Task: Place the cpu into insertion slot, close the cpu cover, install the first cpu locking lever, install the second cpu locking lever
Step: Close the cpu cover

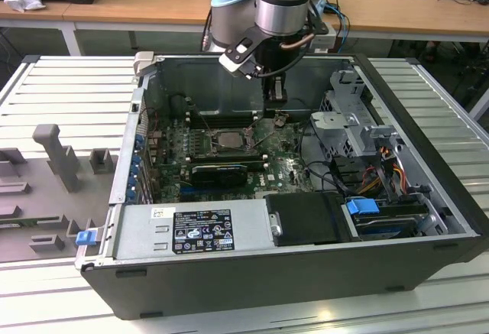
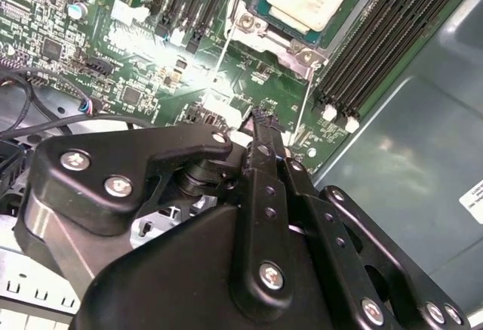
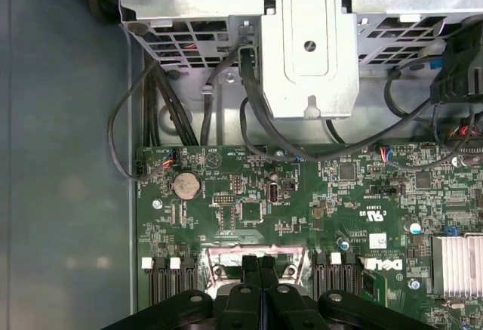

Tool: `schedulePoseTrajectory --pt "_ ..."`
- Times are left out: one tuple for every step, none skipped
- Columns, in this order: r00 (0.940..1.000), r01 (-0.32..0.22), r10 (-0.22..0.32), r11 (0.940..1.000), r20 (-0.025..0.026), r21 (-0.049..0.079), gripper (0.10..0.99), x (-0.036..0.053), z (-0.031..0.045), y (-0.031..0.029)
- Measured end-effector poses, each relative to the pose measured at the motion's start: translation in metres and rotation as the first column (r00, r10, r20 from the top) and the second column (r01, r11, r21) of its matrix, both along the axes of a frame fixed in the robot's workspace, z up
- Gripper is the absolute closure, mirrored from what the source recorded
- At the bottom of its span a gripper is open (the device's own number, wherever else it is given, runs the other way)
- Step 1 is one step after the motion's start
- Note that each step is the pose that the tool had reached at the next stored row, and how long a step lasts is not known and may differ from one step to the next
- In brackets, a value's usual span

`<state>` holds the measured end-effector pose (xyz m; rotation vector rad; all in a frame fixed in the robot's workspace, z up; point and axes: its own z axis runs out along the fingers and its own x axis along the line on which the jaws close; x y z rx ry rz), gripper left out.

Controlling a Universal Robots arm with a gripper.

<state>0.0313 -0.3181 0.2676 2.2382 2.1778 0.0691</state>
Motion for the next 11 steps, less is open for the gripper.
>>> schedulePoseTrajectory --pt "1.0 0.0 0.0 1.0 0.0 0.0 0.98 0.0011 0.0 0.0" --pt "1.0 0.0 0.0 1.0 -0.0001 0.0 0.98 0.0022 0.0 0.0" --pt "1.0 0.0 0.0 1.0 -0.0001 0.0 0.98 0.0035 0.0 0.0" --pt "1.0 0.0 0.0 1.0 -0.0001 0.0 0.98 0.0049 0.0 0.0" --pt "1.0 0.0 0.0 1.0 -0.0001 0.0 0.98 0.006 0.0 0.0" --pt "1.0 0.0 0.0 1.0 0.0 0.0 0.98 0.0075 0.0 0.0" --pt "1.0 0.0 0.0 1.0 -0.0001 0.0 0.98 0.0094 0.0 0.0" --pt "1.0 0.0 0.0 1.0 -0.0001 0.0 0.98 0.0105 0.0 0.0" --pt "1.0 0.0 0.0 1.0 -0.0001 0.0 0.98 0.011 0.0 0.0" --pt "1.0 0.0 0.0 1.0 -0.0001 0.0 0.98 0.0113 -0.0003 0.0" --pt "1.0 0.0 0.0 1.0 -0.0001 0.0 0.98 0.0117 -0.0011 0.0"
